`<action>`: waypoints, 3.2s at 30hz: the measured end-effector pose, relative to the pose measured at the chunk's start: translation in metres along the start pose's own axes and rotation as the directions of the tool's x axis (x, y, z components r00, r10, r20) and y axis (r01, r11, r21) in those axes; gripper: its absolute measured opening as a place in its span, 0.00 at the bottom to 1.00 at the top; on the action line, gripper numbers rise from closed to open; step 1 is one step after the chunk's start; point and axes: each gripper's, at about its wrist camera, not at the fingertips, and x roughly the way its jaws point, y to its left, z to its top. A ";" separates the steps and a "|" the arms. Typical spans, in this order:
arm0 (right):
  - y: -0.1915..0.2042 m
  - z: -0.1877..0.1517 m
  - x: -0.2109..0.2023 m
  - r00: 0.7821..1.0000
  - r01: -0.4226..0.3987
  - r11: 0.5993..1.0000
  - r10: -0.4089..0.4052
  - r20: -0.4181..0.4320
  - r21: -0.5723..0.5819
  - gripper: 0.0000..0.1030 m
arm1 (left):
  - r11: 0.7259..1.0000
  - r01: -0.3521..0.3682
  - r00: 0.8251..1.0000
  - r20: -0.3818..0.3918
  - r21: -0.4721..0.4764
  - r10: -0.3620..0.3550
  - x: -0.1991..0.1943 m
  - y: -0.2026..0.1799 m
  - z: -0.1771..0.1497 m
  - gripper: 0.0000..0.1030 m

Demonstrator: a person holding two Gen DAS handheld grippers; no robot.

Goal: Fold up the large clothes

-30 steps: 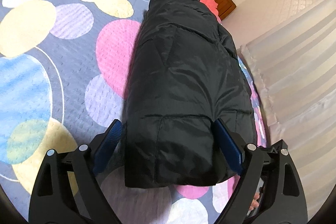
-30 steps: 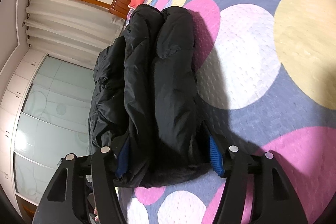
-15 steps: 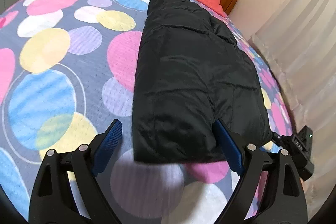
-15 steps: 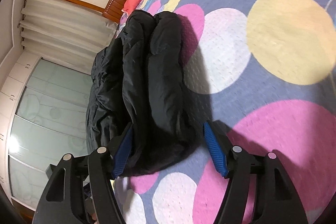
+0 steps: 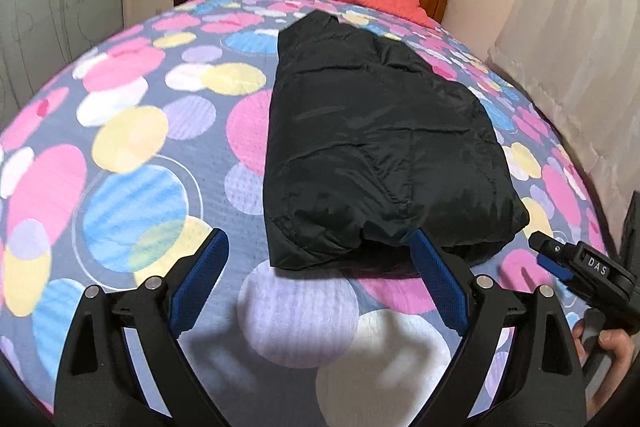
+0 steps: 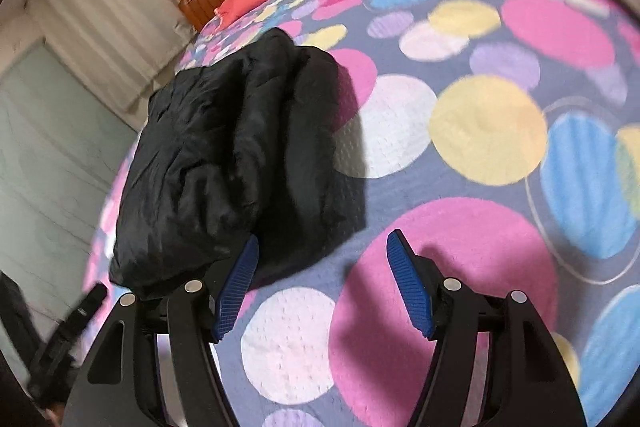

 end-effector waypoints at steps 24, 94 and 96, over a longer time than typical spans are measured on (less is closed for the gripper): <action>0.110 -0.001 -0.097 0.954 0.228 0.925 -0.150 0.260 -0.304 0.77 | 0.997 -0.046 0.988 0.152 0.069 0.035 -0.095 -0.039 0.022 0.90; 0.119 -0.014 -0.085 0.967 0.197 0.929 -0.133 0.216 -0.314 0.77 | 0.990 -0.137 0.971 0.203 0.040 0.126 -0.093 -0.047 0.017 0.98; 0.119 -0.016 -0.084 0.969 0.191 0.931 -0.129 0.208 -0.312 0.77 | 0.988 -0.148 0.977 0.163 0.044 0.139 -0.089 -0.047 0.017 0.98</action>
